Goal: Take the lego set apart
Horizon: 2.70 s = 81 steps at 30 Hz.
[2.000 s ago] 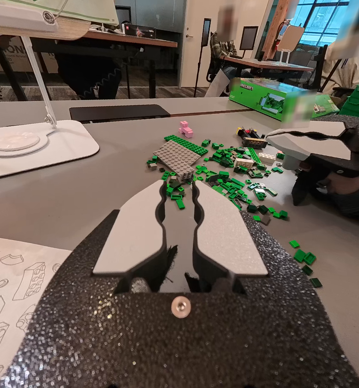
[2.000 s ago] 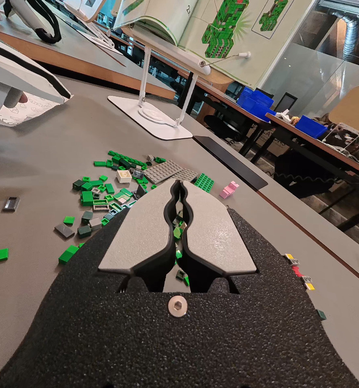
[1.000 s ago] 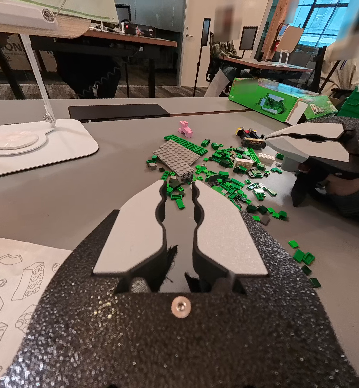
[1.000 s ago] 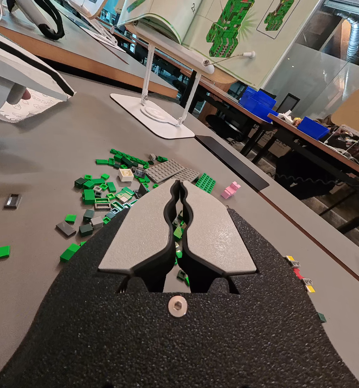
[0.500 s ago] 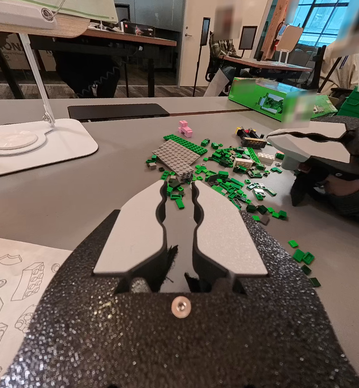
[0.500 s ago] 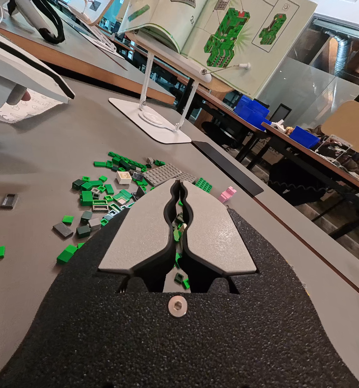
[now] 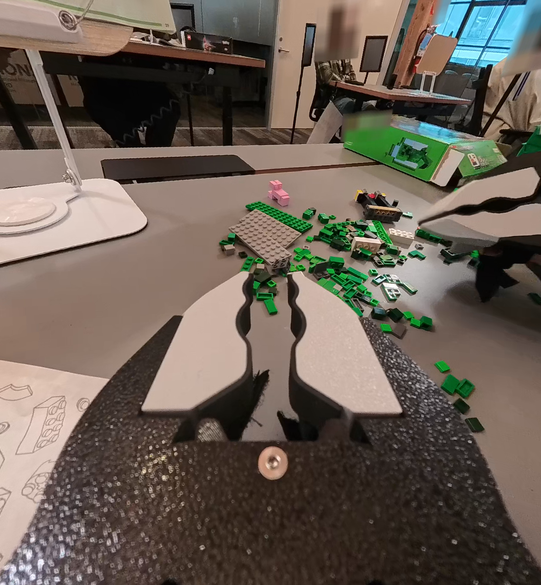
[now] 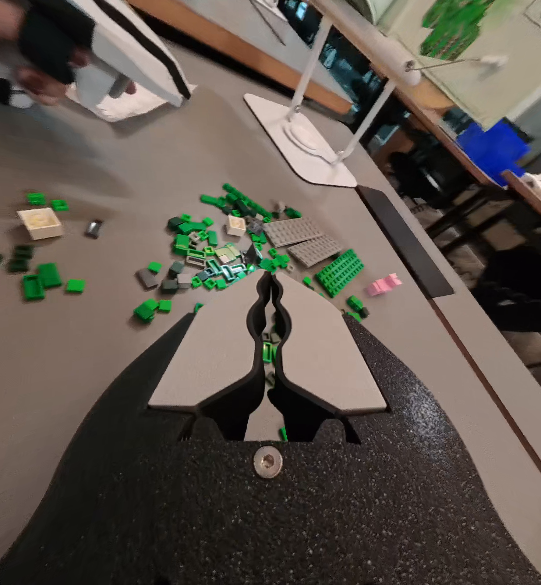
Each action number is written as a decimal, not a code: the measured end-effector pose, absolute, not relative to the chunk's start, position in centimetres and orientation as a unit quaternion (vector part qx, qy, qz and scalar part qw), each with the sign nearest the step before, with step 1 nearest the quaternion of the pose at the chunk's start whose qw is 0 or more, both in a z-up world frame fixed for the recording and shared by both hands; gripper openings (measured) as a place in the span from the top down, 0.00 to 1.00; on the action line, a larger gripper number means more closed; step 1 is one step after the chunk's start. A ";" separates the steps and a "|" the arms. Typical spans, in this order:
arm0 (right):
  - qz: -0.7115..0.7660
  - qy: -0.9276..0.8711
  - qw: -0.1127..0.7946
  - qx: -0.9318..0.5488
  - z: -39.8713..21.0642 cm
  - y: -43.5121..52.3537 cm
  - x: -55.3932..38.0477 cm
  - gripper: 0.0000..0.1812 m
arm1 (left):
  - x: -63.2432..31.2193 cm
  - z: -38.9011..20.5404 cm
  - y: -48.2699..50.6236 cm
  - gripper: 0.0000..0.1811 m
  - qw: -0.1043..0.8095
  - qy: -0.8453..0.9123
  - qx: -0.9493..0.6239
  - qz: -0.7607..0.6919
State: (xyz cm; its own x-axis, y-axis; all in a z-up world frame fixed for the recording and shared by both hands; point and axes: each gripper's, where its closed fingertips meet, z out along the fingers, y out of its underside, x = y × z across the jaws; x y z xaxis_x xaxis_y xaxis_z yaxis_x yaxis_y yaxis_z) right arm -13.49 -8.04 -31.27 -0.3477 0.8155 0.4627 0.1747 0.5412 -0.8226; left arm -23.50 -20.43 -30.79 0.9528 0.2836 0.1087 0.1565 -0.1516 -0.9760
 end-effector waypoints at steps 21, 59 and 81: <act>0.332 -0.827 0.264 -0.369 -36.3 -14.6 -13.7 0.97 | -23.5 -31.1 -20.2 0.90 0.626 -0.146 -0.764 0.051; 0.228 -0.915 0.110 -0.314 -38.1 -14.7 -17.7 0.93 | -23.7 -30.9 -20.5 0.91 0.638 -0.171 -0.751 -0.010; 0.240 -0.948 0.024 -0.209 -35.2 -20.3 -12.6 0.95 | -23.7 -30.9 -20.5 0.91 0.639 -0.175 -0.749 -0.018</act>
State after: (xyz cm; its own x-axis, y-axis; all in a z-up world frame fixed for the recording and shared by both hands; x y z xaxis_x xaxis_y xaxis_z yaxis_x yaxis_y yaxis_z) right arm -12.58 -20.26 -35.17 -0.9115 0.4076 -0.0553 0.3847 0.7973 -0.4651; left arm -23.67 -20.50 -30.95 0.9382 0.2389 0.2505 0.2849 -0.1217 -0.9508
